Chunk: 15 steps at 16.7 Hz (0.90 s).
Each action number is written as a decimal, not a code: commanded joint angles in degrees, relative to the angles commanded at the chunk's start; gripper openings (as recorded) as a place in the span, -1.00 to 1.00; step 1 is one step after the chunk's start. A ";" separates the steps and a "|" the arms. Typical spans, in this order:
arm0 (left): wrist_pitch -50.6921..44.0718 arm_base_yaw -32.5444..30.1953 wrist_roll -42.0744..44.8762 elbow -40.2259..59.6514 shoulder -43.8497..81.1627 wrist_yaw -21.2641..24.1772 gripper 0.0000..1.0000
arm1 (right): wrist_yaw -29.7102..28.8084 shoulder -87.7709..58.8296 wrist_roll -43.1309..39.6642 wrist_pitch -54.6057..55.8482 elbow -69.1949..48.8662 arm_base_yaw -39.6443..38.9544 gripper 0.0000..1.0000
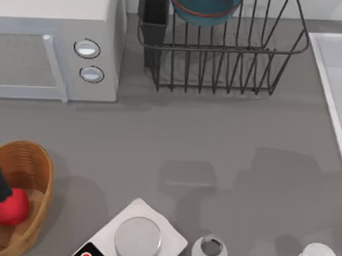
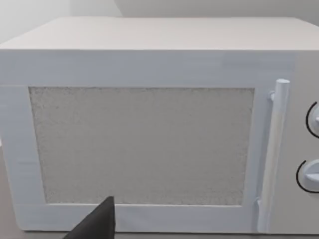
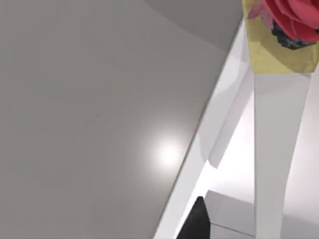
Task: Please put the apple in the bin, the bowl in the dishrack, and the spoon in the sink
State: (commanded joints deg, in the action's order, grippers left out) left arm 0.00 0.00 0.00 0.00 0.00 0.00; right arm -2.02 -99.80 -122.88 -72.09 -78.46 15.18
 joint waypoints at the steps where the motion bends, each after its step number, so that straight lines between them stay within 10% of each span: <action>1: 0.00 0.00 0.00 0.00 0.00 0.00 1.00 | -0.05 -3.85 0.22 -1.68 -5.38 -0.43 -1.00; 15: 0.00 0.00 0.00 0.00 0.00 0.00 1.00 | -0.58 -51.33 9.13 -20.74 -76.07 -6.75 -1.00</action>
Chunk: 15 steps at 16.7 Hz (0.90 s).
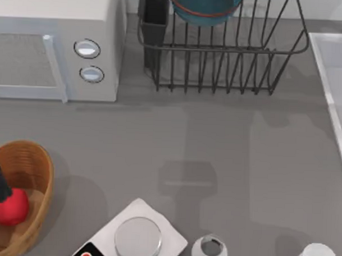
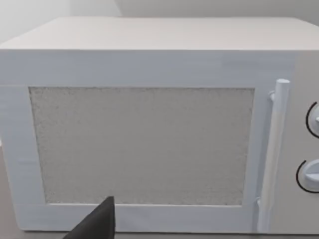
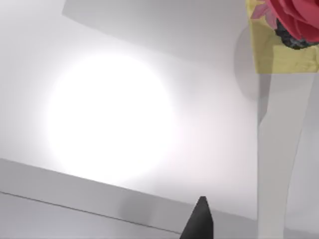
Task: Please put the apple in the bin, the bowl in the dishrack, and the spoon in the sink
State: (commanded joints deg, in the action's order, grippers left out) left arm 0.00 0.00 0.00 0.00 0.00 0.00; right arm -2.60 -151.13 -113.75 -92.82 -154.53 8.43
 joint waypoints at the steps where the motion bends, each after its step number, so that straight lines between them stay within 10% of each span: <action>1: 0.00 0.00 0.00 0.00 0.00 0.00 1.00 | -0.02 -1.02 0.46 -0.29 -1.41 -0.19 -1.00; 15: 0.00 0.00 0.00 0.00 0.00 0.00 1.00 | 0.01 2.22 0.94 10.62 13.22 -0.23 -1.00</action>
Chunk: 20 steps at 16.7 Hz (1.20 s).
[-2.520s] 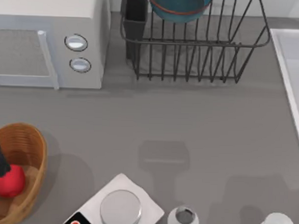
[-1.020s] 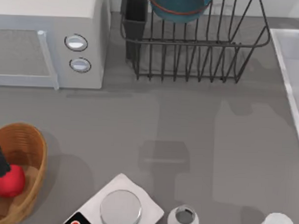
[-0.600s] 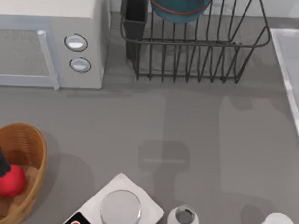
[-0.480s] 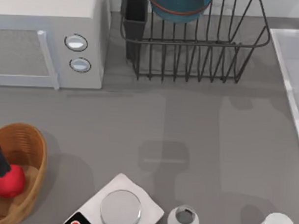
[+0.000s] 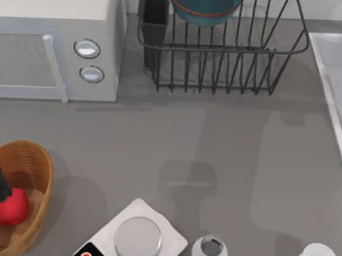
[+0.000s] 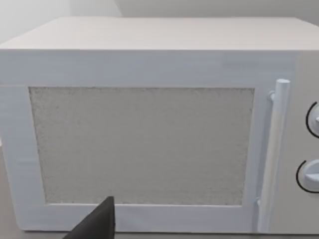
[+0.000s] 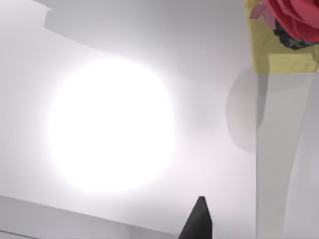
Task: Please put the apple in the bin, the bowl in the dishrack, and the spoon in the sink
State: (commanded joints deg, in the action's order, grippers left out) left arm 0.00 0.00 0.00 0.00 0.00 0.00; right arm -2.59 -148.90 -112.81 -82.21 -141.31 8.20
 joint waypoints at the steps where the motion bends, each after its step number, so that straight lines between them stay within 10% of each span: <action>1: 0.00 0.00 0.00 0.00 0.00 0.00 1.00 | 0.01 0.53 -0.05 1.68 2.10 -0.03 -1.00; 7: 0.00 0.00 0.00 0.00 0.00 0.00 1.00 | 0.01 1.24 -0.18 4.07 4.69 -0.07 -1.00; 20: 0.00 0.00 0.00 0.00 0.00 0.00 1.00 | 0.01 1.24 -0.18 4.07 4.69 -0.07 0.96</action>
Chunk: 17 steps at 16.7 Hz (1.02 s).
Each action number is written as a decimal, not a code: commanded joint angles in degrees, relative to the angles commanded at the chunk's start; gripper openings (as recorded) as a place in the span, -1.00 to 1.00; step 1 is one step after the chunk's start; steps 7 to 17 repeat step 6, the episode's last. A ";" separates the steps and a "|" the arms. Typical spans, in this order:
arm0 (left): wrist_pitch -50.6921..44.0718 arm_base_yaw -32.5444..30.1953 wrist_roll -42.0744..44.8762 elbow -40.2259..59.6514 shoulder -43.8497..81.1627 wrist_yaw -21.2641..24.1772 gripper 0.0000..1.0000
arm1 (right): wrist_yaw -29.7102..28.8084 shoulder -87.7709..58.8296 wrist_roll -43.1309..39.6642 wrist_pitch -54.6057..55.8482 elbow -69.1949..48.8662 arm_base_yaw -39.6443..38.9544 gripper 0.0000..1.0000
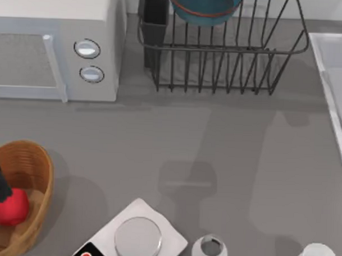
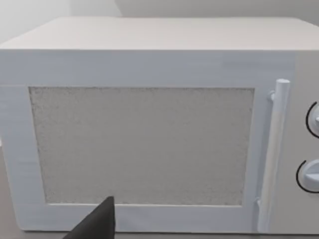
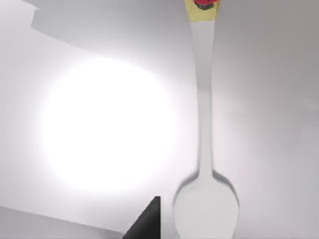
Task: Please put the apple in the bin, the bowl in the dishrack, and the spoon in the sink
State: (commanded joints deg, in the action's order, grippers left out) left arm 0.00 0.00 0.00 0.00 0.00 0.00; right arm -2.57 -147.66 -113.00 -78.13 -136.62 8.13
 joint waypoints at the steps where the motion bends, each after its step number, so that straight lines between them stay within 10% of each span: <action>1: 0.00 0.00 0.00 0.00 0.00 0.00 1.00 | 0.00 0.00 0.00 0.00 0.00 0.00 1.00; 17: 0.00 0.00 0.00 0.00 0.00 0.00 1.00 | 0.00 0.00 0.00 0.00 0.00 0.00 1.00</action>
